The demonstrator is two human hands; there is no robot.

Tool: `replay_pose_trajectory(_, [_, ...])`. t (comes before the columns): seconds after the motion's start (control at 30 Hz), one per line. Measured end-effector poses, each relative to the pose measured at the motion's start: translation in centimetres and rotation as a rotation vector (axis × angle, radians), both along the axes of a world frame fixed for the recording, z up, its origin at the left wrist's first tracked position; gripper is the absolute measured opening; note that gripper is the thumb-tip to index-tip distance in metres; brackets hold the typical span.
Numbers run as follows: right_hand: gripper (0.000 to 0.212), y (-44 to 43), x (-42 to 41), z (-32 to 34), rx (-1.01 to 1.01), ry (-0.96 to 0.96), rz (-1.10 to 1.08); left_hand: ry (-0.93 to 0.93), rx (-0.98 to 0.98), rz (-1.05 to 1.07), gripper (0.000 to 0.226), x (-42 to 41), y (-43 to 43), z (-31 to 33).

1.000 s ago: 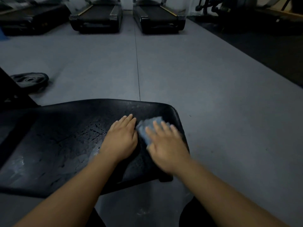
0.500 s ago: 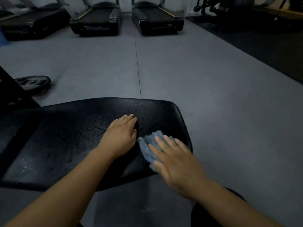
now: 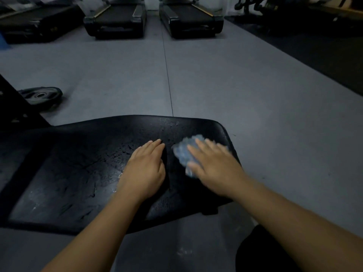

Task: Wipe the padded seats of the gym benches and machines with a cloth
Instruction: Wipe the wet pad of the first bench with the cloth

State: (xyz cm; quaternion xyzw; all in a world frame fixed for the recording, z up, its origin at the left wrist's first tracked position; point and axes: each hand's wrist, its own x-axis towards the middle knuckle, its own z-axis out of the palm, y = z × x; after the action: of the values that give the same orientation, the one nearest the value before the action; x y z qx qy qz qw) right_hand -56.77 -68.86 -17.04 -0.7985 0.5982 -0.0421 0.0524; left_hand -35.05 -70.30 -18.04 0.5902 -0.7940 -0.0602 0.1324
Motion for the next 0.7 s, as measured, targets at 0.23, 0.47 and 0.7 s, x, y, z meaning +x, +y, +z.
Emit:
replay_pose_trajectory(0.23, [0.063, 0.0, 4.7, -0.2, -0.032, -0.053, 0.136, -0.061, 0.013, 0.108, 0.072, -0.3, 0.3, 0.0])
replay_pose_trajectory(0.47, [0.062, -9.0, 3.8, 0.3, 0.099, 0.017, -0.137, -0.181, 0.046, 0.132, 0.085, -0.9, 0.3, 0.6])
replay_pose_trajectory(0.7, [0.070, -3.9, 2.0, 0.1, -0.005, -0.023, 0.163, -0.153, 0.024, 0.091, 0.059, 1.7, -1.8, 0.9])
